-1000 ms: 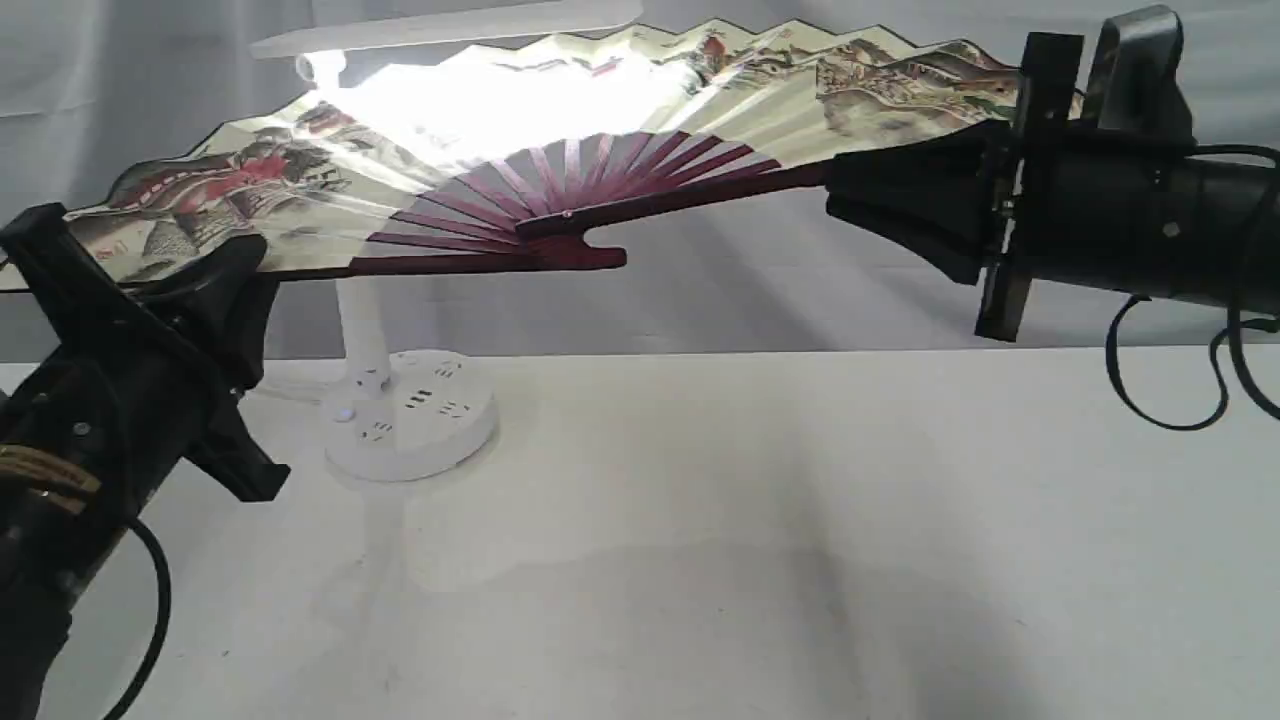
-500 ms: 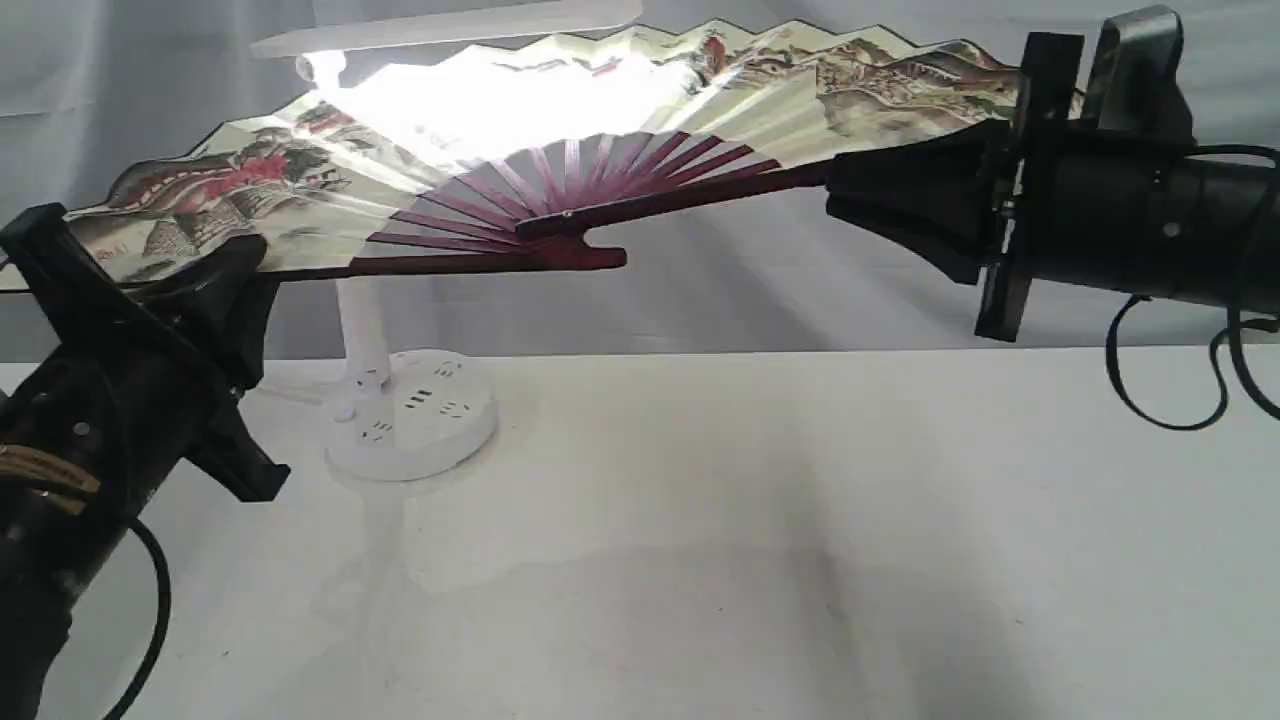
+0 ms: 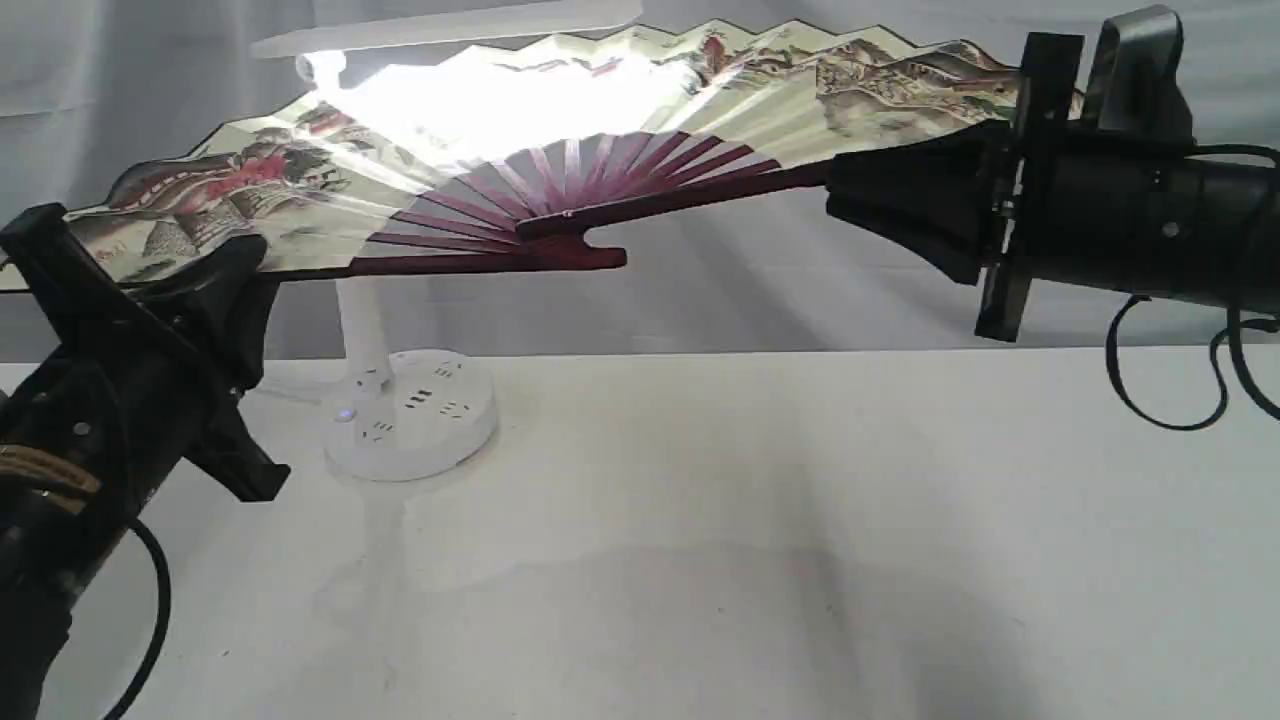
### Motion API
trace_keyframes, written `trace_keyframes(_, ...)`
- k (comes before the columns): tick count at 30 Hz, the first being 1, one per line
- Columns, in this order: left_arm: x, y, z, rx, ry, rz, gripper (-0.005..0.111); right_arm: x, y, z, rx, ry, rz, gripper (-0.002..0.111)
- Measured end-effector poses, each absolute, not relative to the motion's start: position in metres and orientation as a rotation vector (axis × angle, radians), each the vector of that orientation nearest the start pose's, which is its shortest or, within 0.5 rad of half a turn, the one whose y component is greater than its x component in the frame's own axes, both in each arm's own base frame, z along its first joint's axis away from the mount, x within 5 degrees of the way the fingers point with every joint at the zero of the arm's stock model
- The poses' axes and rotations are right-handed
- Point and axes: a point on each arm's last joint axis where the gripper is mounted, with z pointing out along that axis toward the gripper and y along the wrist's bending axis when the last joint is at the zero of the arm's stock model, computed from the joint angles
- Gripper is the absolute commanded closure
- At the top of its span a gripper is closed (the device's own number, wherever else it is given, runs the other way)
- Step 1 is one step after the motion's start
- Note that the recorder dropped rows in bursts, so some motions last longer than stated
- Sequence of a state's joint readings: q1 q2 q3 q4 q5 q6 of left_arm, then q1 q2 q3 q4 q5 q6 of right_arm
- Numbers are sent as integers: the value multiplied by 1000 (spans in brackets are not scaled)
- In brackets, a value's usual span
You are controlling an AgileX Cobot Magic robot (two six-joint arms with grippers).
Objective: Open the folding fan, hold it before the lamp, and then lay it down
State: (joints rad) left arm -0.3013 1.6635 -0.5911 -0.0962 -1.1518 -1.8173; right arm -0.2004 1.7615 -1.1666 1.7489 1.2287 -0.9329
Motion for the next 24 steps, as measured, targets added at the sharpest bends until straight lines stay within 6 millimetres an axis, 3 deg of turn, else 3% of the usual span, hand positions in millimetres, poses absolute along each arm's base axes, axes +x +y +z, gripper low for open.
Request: trace_keyframes(24,299,-85,219,-1187,1133,-1659,107,365,12,288,190,1876,1608,108)
